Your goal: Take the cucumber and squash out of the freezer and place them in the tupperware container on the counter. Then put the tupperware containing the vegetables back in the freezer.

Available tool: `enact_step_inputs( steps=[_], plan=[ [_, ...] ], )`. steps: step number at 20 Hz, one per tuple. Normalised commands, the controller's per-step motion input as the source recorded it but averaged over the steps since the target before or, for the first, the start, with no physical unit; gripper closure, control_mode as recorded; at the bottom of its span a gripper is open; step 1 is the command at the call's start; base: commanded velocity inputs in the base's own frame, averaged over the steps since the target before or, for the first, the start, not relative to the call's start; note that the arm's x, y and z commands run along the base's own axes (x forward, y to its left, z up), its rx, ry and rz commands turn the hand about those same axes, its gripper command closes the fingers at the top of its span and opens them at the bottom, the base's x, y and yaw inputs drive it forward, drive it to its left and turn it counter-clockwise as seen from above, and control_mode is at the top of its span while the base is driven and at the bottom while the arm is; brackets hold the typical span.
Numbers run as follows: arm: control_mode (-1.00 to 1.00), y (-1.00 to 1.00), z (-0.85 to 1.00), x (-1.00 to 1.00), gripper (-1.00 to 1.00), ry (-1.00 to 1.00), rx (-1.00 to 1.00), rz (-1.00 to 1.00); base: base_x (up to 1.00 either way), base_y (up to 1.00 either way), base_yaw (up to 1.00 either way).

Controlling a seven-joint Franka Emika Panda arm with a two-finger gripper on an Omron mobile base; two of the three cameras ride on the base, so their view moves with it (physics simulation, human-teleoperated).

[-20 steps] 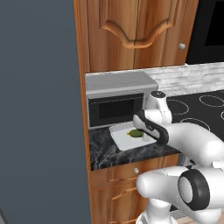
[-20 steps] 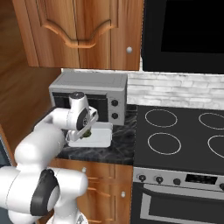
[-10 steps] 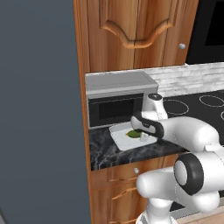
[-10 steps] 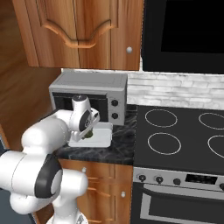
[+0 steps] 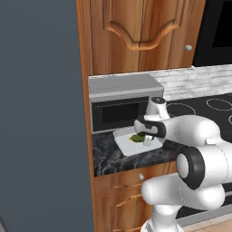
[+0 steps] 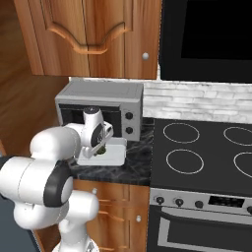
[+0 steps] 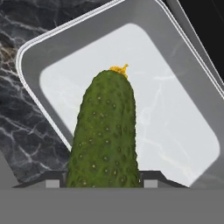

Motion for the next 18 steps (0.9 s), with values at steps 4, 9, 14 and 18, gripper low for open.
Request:
enact_step_inputs(
  steps=[4, 9, 14, 18],
  plan=[
    [-1.00, 0.00, -0.16, 0.00, 1.00, 0.00, 0.00, 0.00, 0.00, 0.00, 0.00],
    [-1.00, 0.00, -0.03, 0.10, -1.00, -0.01, 0.00, 0.00, 0.00, 0.00, 0.00],
    [-1.00, 0.00, 0.00, 0.16, -1.00, -0.07, 0.00, 0.05, 0.00, 0.00, 0.00],
    [-1.00, 0.00, 0.00, 0.03, -1.00, -0.07, 0.00, 0.06, 0.00, 0.00, 0.00]
  ],
)
